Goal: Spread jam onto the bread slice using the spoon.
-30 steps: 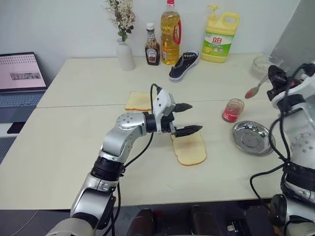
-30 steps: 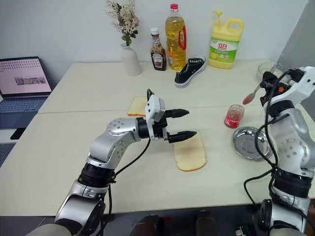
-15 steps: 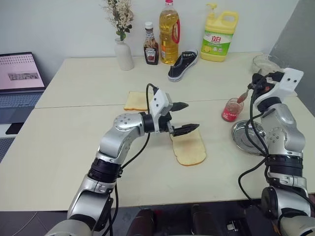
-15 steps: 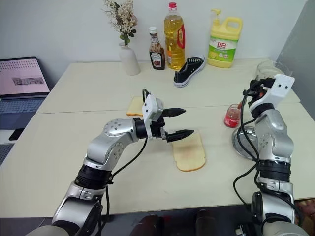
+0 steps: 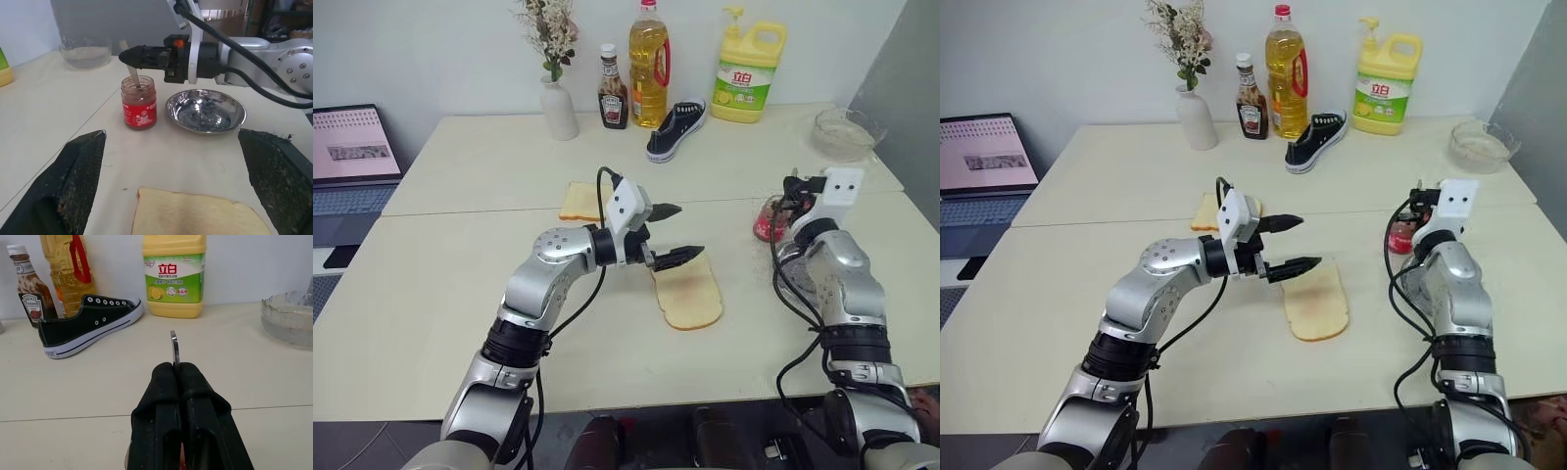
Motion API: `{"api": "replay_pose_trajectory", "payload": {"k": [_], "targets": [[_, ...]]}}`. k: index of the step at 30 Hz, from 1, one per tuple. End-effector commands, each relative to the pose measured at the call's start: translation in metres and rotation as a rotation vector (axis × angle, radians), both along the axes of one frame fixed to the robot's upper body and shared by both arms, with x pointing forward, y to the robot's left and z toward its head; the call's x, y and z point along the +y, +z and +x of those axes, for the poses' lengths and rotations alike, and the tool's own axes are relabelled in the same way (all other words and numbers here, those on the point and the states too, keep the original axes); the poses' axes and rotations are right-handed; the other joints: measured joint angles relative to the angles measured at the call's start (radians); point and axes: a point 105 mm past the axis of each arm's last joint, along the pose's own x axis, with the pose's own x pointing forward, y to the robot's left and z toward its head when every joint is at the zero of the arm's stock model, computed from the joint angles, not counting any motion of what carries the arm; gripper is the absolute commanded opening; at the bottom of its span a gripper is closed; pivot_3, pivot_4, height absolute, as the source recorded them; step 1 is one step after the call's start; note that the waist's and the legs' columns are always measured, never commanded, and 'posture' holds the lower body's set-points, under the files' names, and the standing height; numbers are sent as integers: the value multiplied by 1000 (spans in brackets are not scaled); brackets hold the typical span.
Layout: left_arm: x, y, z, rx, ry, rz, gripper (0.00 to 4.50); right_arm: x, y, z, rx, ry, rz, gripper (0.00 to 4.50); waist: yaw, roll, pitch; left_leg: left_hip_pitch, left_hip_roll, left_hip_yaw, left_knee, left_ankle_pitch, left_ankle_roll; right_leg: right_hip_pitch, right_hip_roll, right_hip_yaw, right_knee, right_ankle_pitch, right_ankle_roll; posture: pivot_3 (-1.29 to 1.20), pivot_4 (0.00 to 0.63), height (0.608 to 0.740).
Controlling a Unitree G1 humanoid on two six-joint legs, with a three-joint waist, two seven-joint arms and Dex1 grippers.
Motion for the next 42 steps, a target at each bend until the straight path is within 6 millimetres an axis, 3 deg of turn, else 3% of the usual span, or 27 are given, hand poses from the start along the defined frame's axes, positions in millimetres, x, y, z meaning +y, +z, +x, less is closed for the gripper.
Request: {"api": "replay_pose_trajectory", "payload": {"k": [1, 8, 15, 23, 42], "targets": [[2, 11, -4, -39, -4, -19, 4500, 1, 4, 2, -23, -8, -43, 27, 0, 0, 0, 0, 0, 0, 0, 0, 0, 0, 0, 0, 0, 0, 0, 0, 150, 740], [3, 11, -4, -39, -2, -15, 4500, 1, -9, 0, 38, -27, -75, 27, 0, 0, 0, 0, 0, 0, 0, 0, 0, 0, 0, 0, 0, 0, 0, 0, 150, 740], [3, 11, -3, -40, -2, -18, 4500, 0, -8, -12, 60, -26, -72, 27, 0, 0, 0, 0, 0, -1, 0, 0, 0, 0, 0, 0, 0, 0, 0, 0, 150, 740], [-2, 12, -3, -40, -17, -24, 4500, -8, -1, -13, 62, -61, 171, 27, 1, 0, 0, 0, 0, -1, 0, 0, 0, 0, 0, 0, 0, 0, 0, 0, 150, 740], [-4, 11, -3, -44, -31, -27, 4500, -20, 22, -11, -5, -77, 461, 27, -1, 0, 0, 0, 0, -1, 0, 0, 0, 0, 0, 0, 1, 0, 0, 0, 150, 740]]}}
